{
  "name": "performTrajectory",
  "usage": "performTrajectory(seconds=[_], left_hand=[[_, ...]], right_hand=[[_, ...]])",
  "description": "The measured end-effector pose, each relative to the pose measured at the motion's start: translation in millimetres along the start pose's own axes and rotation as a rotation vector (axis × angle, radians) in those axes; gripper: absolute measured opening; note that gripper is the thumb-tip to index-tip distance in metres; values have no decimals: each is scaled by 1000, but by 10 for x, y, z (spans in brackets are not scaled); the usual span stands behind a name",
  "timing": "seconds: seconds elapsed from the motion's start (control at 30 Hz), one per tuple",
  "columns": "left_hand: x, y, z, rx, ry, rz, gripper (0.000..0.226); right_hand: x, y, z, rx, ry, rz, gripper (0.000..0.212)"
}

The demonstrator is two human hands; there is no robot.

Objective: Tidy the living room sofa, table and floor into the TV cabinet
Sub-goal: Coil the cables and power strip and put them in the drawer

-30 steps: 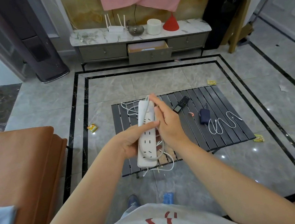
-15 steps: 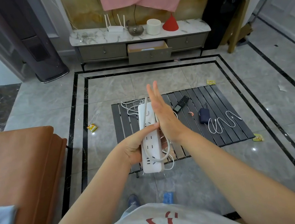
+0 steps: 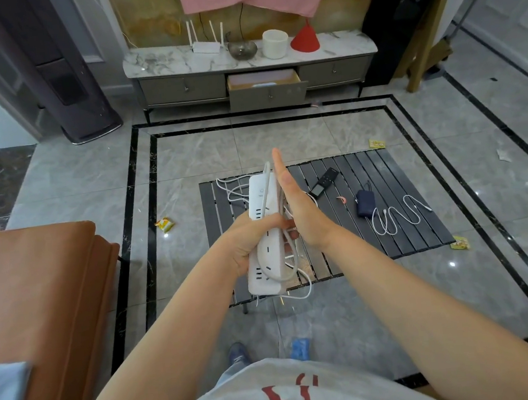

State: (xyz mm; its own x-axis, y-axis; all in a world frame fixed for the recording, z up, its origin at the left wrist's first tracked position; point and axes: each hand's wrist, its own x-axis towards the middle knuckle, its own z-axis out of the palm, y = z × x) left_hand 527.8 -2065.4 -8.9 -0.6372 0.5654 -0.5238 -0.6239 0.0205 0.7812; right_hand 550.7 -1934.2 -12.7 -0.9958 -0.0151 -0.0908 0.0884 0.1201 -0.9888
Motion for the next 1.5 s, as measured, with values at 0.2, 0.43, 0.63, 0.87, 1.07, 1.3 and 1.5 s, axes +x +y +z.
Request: performTrajectory(seconds=[0.2, 0.43, 0.63, 0.87, 1.07, 1.3, 1.5], left_hand=[[5, 55, -163, -265, -222, -104, 15], [-88, 18, -162, -290, -389, -113, 47], [-120, 8, -331, -395, -469, -92, 71], [-51, -36, -546, -355, -244, -35, 39], [6, -127, -450, 104, 82, -9, 30], [167, -306, -401, 95, 234, 108, 45], [190, -391, -351, 71, 270, 173, 42]], right_hand=[[-4, 136, -163, -48, 72, -50, 49], [44, 467, -245, -154, 198, 92, 40], [-36, 622, -430, -323, 150, 360, 35], [-24, 440, -484, 92, 298, 495, 52], [28, 172, -328, 435, 336, 379, 31], [13, -9, -105, 509, 284, 353, 19], [-33, 99, 27, 288, 303, 446, 28]])
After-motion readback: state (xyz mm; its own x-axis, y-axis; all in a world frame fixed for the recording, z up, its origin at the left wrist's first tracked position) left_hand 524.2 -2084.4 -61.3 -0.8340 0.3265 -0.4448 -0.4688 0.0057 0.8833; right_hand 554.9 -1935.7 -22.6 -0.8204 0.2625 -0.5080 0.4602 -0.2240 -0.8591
